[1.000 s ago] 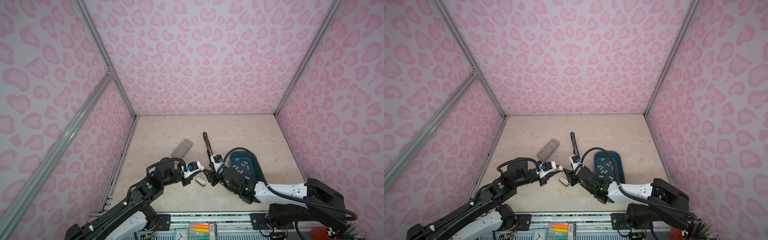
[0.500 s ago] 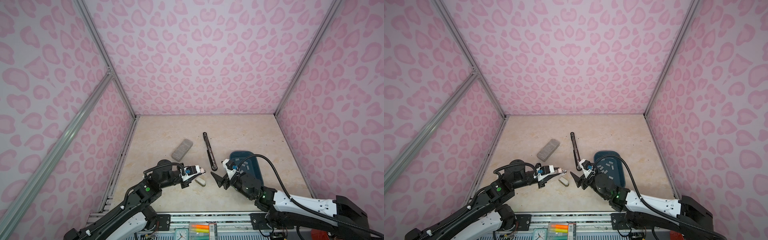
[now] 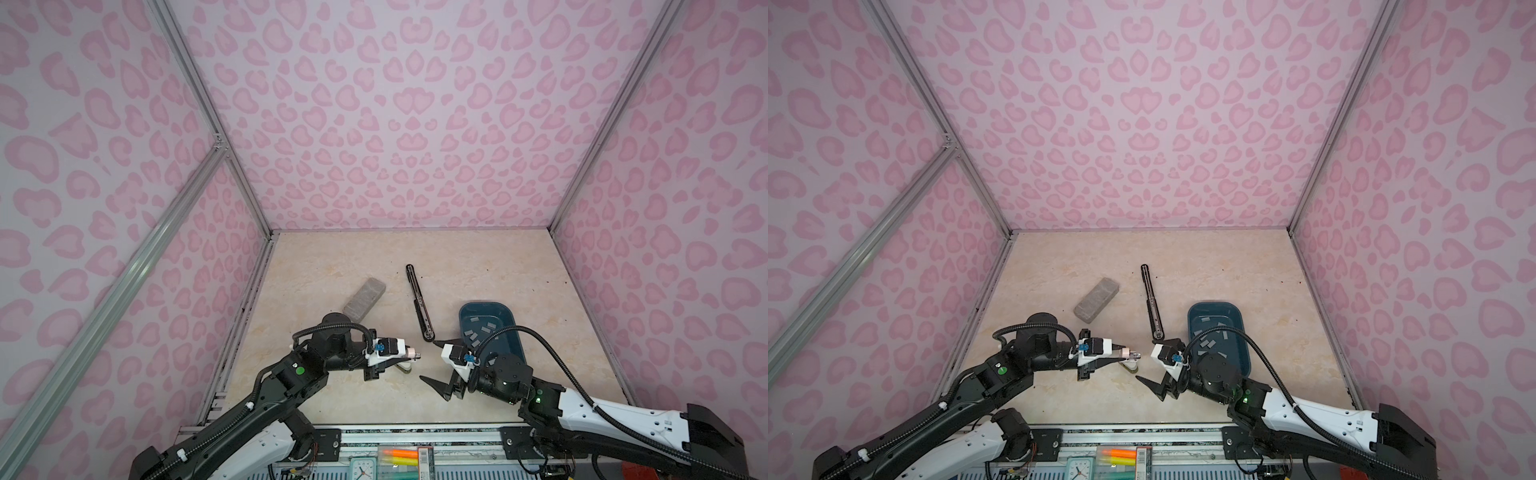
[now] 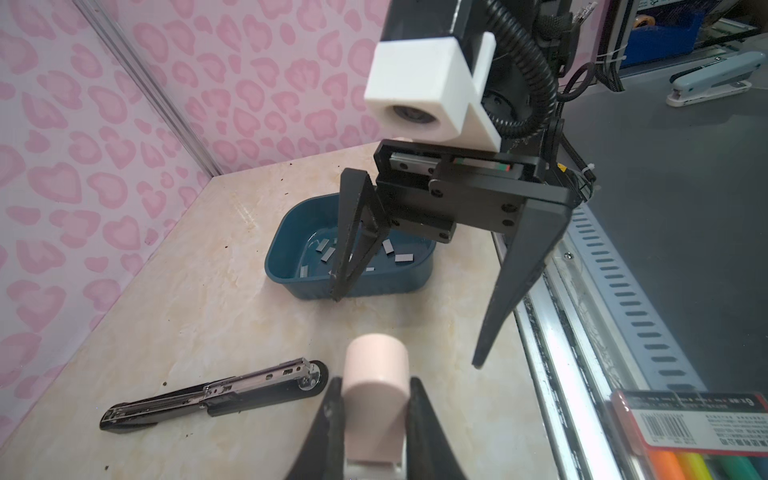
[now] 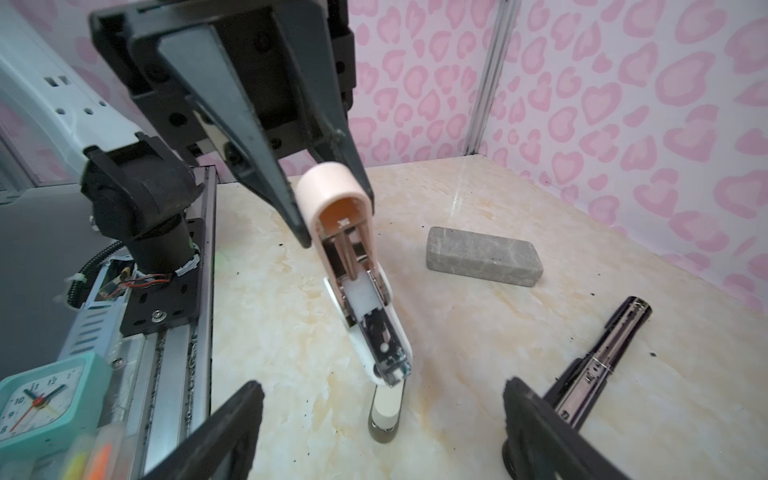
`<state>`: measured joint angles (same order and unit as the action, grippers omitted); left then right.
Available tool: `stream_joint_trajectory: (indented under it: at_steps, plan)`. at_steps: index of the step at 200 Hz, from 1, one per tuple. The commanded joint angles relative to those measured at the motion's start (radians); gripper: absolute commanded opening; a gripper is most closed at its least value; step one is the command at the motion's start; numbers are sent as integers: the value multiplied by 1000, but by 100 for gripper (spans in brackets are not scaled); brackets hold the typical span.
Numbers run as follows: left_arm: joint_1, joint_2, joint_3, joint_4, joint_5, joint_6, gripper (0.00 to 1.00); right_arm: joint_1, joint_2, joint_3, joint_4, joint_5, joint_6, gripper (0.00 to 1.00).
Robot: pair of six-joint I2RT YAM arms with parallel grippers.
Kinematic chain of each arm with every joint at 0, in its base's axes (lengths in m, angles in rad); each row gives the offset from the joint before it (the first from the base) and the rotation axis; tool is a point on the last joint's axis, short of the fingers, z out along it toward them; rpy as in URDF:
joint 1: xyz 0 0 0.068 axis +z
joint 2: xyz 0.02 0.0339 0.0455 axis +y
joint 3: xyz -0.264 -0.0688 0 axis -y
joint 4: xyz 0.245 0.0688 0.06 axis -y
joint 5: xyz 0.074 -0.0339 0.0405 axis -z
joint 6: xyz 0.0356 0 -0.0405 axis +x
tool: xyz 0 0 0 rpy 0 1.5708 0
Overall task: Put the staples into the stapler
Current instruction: 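Grasp the pink staple box with the right gripper beside the left gripper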
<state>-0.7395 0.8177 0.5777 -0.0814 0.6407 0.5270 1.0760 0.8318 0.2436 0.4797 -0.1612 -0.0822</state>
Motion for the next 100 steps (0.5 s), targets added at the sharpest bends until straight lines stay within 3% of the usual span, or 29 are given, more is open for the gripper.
stream_joint_trajectory:
  at_steps: [1,83,100]
  plan:
    - [1,-3,2,1,33,15,3,1,33,8,69,-47,9,90]
    - [0,1,6,-14,54,18,3,20,267,136,57,-29,23,86]
    - [1,3,2,-11,54,26,3,24,276,143,58,-23,26,80]
